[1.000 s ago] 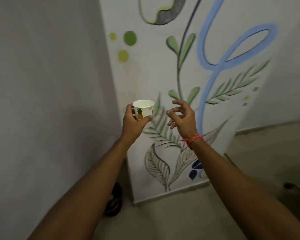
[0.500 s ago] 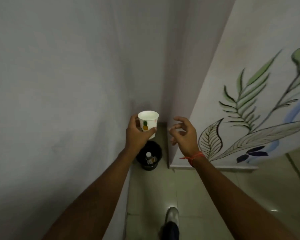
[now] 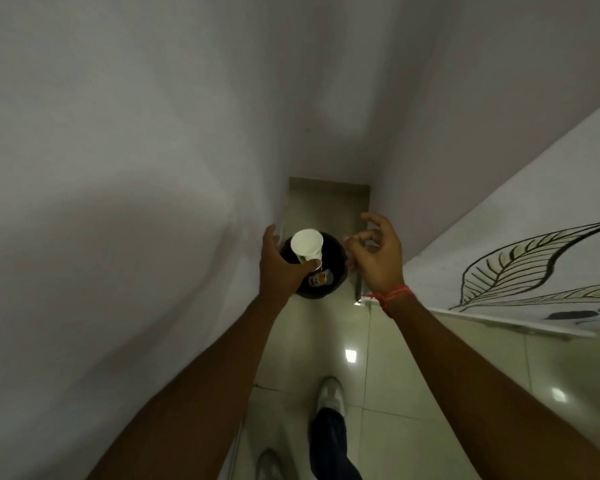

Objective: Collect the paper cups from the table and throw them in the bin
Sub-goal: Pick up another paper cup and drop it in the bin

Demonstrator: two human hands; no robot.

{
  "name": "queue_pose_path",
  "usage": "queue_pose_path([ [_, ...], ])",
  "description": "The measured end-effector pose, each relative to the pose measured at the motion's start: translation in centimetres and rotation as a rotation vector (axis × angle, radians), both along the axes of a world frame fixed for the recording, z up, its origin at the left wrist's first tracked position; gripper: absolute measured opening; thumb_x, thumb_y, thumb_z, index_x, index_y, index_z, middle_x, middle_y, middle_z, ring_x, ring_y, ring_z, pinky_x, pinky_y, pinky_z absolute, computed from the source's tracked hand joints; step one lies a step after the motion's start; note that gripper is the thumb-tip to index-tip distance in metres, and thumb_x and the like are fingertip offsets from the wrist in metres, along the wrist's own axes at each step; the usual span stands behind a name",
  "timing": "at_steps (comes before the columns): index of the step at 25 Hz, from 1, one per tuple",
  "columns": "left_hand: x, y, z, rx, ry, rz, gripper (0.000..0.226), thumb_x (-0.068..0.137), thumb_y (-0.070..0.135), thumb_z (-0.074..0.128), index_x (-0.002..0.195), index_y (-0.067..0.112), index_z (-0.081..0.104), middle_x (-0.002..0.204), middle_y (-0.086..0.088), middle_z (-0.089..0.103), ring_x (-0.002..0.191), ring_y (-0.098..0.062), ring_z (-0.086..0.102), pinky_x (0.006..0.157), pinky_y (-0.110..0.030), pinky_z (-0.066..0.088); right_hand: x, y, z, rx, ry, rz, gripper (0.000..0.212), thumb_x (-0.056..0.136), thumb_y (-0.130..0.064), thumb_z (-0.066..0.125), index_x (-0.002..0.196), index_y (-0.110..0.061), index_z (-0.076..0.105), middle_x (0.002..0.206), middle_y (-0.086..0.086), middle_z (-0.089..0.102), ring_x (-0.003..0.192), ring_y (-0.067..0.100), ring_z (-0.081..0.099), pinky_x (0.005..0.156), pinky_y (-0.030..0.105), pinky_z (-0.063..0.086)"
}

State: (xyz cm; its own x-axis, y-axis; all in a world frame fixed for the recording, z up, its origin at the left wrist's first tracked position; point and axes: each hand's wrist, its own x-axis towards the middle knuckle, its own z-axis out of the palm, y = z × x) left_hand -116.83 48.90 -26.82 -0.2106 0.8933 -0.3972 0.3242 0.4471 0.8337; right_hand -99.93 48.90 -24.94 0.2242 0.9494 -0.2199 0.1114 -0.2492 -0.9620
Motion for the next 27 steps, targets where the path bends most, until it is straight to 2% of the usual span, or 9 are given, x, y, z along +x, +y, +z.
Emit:
queue_pose_path([
  [2,-1.0,-0.7,0.3,-0.022,-0.03,0.03,0.105,0.066,0.017,0.088,0.151,0.018,0.028,0.15,-0.01,0.043,0.136,-0.026,0.043,0.108,-0.039,0.041,0.2,-0.6,0.2,-0.016,0.017,-0.008,0.049,0.086,-0.01,0.071,0.13,-0.015,0.051,0.084,0.006,0.066,0.063,0.014,0.066,0.061,0.028,0.057],
  [5,-1.9,-1.8,3.5,0.027,-0.09,0.006,0.079,0.072,0.014,0.084,0.14,0.014,0.045,0.125,-0.007,0.061,0.119,-0.025,0.058,0.098,-0.035,0.049,0.1,-2.5,2.5,0.001,0.008,-0.014,0.049,0.085,-0.01,0.07,0.13,-0.016,0.052,0.085,0.009,0.066,0.067,0.02,0.067,0.067,0.037,0.06],
  [7,-1.9,-2.1,6.8,0.071,-0.146,-0.001,0.058,0.075,0.011,0.081,0.127,0.013,0.056,0.109,-0.007,0.067,0.108,-0.029,0.065,0.094,-0.036,0.053,-0.3,-4.1,5.6,0.036,-0.002,-0.013,0.047,0.085,-0.012,0.071,0.128,-0.018,0.053,0.087,0.009,0.066,0.07,0.022,0.067,0.07,0.038,0.06],
  [11,-0.9,-5.1,16.8,0.251,-0.249,-0.105,0.034,0.078,0.008,0.075,0.109,0.016,0.063,0.093,-0.004,0.071,0.095,-0.024,0.069,0.083,-0.025,0.053,-0.2,-8.6,15.5,0.161,-0.022,-0.058,0.043,0.087,-0.011,0.07,0.126,-0.014,0.053,0.088,0.008,0.062,0.064,0.02,0.062,0.053,0.025,0.055],
  [14,0.3,-8.2,24.3,0.377,-0.307,-0.173,0.031,0.08,0.009,0.074,0.11,0.012,0.066,0.092,-0.003,0.071,0.089,-0.018,0.068,0.079,-0.025,0.053,1.7,-12.6,22.9,0.299,-0.07,-0.104,0.043,0.086,-0.011,0.071,0.125,-0.012,0.054,0.086,0.011,0.063,0.06,0.024,0.062,0.05,0.028,0.052],
  [18,4.8,-13.9,34.9,0.537,-0.341,-0.315,0.033,0.082,0.011,0.072,0.114,0.008,0.065,0.093,-0.007,0.07,0.09,-0.022,0.068,0.082,-0.032,0.055,5.7,-21.3,34.2,0.464,-0.074,-0.247,0.041,0.083,-0.015,0.073,0.121,-0.013,0.056,0.079,0.003,0.062,0.051,0.023,0.061,0.048,0.033,0.051],
  [23,16.5,-24.1,48.5,0.667,-0.525,-0.544,0.035,0.069,0.024,0.073,0.103,0.025,0.061,0.087,-0.005,0.071,0.084,-0.023,0.068,0.075,-0.034,0.053,14.7,-35.9,45.9,0.623,-0.2,-0.479,0.044,0.083,-0.017,0.073,0.122,-0.009,0.056,0.079,0.003,0.062,0.048,0.022,0.061,0.05,0.037,0.052],
  [27,27.6,-35.8,55.2,0.721,-0.649,-0.84,0.033,0.072,0.025,0.072,0.102,0.03,0.06,0.088,0.0,0.07,0.082,-0.022,0.068,0.074,-0.038,0.054,23.0,-50.5,52.1,0.693,-0.336,-0.734,0.045,0.081,-0.019,0.075,0.122,-0.009,0.057,0.081,0.004,0.063,0.048,0.023,0.06,0.048,0.034,0.052],
])
